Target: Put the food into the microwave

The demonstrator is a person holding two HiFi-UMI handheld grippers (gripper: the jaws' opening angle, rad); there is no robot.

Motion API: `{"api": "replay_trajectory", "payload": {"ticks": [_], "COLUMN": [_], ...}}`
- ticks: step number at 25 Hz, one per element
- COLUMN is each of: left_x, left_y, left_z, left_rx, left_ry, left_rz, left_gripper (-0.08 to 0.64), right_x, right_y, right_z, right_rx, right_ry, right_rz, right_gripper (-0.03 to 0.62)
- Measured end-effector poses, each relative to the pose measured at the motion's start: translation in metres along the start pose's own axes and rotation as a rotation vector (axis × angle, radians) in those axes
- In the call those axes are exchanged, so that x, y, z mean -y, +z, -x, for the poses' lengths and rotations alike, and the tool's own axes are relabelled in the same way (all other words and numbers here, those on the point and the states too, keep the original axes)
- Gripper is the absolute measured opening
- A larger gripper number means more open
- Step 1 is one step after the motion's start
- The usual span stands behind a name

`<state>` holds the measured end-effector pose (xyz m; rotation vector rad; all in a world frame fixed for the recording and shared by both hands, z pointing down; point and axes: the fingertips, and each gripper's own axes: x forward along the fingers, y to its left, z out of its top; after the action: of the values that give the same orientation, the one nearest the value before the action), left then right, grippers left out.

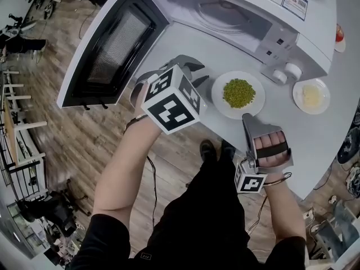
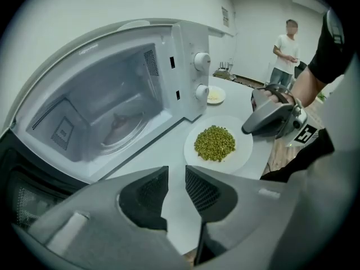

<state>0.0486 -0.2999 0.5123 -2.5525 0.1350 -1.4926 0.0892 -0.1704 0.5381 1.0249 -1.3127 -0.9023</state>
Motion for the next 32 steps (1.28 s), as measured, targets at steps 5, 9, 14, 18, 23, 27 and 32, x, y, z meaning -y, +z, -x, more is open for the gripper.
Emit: {"api": "replay_trajectory", "payload": {"ticks": [5,9,14,18,23,27,32], "left_x": [-0.007,-0.015,-0.019,-0.025,-0.028,-0.038,-0.046], "left_y": [-0.011,-0.011,-0.01,-0.01,-0.013,-0.02,-0.027], "left_z": [0.011,0.03,0.062,0.087,0.103,0.103,0.083], "left_rx": [0.002,0.023,0.064,0.094,0.129,0.131,0.137], "left_ry": [0.05,0.09,0.121,0.16,0.19,0.205,0.198], "left_rz": [-0.015,-0.015,-0.021,-0.028,-0.024,-0.025,0.0], "left_gripper": [0.098,0.098,0.098,0.098,0.098,0.098,0.098], "right_x": [0.024,0.051,0.087,0.115,0.141,0.148,0.137], "right_y": [0.002,0.004,0.012,0.019,0.025,0.039,0.036], "right_z": [0.0,-0.003,-0.01,-0.027,-0.049,-0.067,-0.098], "right_rx": [-0.003,-0.01,-0.018,-0.026,-0.035,-0.015,-0.025], "right_ry": [-0.048,-0.088,-0.144,-0.2,-0.257,-0.288,-0.265], "right_rz": [0.016,0.028,0.038,0.035,0.026,-0.008,-0.009], "right_gripper": [0.021,0.021,0.021,0.021,0.021,0.023,0.025]}}
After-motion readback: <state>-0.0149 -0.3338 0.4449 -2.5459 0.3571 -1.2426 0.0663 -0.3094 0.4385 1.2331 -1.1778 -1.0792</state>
